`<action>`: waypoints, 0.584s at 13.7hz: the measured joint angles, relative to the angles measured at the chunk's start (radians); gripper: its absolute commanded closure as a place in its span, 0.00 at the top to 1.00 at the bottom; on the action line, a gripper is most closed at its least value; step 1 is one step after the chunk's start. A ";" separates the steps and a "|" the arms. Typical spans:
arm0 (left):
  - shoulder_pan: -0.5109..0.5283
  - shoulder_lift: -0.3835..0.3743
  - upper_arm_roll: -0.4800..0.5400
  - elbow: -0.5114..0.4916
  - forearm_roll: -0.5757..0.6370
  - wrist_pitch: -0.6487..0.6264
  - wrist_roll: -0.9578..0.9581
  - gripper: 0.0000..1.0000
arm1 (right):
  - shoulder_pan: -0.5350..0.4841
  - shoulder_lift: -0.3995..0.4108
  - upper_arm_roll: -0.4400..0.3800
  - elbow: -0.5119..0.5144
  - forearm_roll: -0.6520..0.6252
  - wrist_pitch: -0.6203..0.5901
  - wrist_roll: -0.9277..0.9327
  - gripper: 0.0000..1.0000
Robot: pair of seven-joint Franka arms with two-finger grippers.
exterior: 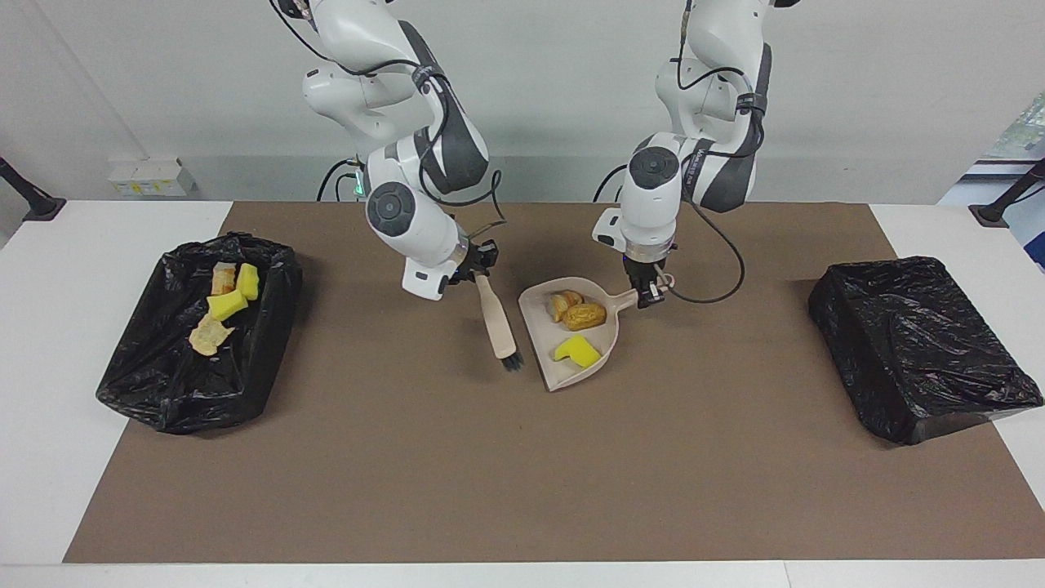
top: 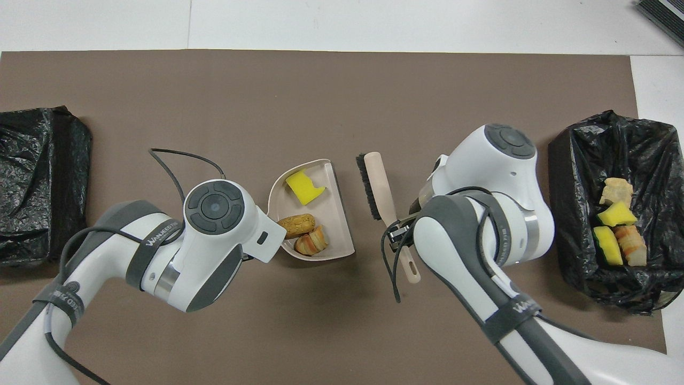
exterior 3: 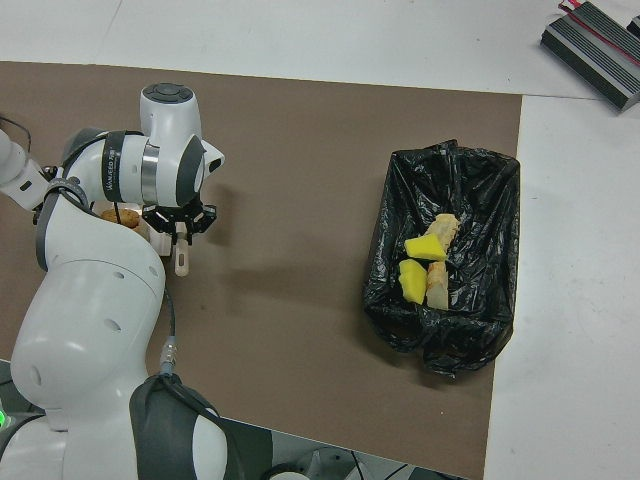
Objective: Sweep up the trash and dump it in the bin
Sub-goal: 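Carry the loaded dustpan to the black bag with the left gripper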
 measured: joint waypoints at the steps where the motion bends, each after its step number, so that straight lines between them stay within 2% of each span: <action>1: 0.016 0.000 0.001 0.003 0.000 0.003 0.040 0.00 | -0.010 -0.015 -0.001 -0.002 -0.004 -0.018 0.026 0.00; 4: 0.090 -0.008 0.002 0.047 0.000 0.004 0.206 0.00 | 0.046 -0.046 0.008 -0.026 -0.054 -0.033 0.219 0.00; 8: 0.224 -0.066 0.005 0.095 0.000 -0.039 0.399 0.00 | 0.195 -0.120 0.015 -0.144 -0.063 0.018 0.412 0.00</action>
